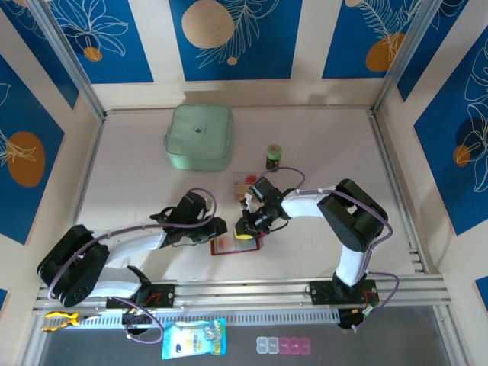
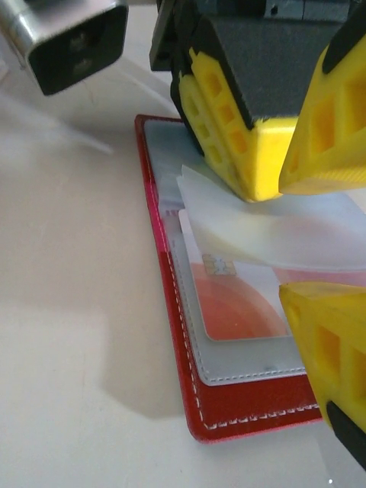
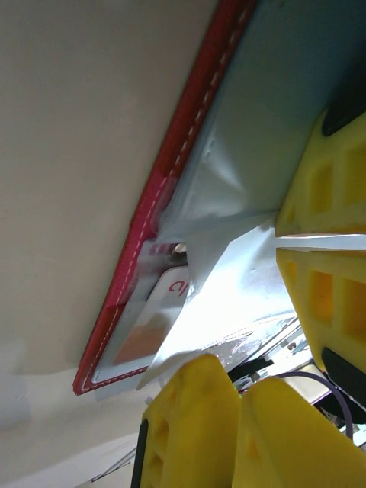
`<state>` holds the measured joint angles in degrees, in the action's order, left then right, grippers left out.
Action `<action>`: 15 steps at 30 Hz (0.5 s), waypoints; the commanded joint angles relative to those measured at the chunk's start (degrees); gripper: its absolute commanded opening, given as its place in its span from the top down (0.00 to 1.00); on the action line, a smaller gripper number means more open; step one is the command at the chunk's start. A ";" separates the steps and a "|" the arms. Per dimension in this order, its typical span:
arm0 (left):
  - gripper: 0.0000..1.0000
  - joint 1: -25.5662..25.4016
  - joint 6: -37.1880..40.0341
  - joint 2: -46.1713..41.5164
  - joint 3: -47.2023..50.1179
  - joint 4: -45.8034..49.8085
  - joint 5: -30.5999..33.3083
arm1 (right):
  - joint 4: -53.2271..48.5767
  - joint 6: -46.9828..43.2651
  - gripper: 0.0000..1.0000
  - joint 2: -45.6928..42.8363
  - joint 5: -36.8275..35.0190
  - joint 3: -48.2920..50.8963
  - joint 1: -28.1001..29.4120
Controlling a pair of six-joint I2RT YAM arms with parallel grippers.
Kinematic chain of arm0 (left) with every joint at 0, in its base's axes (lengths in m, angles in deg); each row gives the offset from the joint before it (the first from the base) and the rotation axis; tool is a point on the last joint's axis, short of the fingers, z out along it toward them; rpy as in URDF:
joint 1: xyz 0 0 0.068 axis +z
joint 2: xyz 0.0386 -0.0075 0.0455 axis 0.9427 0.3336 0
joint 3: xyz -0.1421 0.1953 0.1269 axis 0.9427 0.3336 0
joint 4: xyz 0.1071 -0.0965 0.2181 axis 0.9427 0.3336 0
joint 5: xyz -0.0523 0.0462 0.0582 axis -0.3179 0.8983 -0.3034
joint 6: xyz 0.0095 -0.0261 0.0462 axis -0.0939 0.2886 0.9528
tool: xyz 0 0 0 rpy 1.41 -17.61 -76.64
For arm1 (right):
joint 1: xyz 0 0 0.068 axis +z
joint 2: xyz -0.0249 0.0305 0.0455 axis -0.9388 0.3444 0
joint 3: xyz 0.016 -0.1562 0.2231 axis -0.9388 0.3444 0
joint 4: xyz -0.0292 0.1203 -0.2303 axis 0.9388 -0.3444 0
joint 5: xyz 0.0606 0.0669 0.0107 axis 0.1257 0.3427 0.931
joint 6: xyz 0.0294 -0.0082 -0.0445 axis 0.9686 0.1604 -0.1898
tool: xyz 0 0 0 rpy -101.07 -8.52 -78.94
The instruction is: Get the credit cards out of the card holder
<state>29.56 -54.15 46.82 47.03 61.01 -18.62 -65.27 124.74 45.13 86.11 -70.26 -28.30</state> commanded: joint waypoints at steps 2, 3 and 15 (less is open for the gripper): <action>0.69 -0.53 -1.16 1.59 0.73 -2.93 -2.30 | -2.33 -0.14 0.86 0.05 -0.73 1.57 -0.47; 0.70 -0.51 -1.33 1.69 0.80 -3.51 -2.53 | -2.25 -0.11 0.86 0.03 -0.67 1.58 -0.43; 0.75 -0.67 -2.87 1.22 0.64 -5.13 -4.24 | -2.88 1.19 0.84 -3.31 -0.28 0.40 -0.17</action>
<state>29.45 -56.66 48.68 47.67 56.02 -21.46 -65.34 125.17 44.54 86.15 -70.15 -28.36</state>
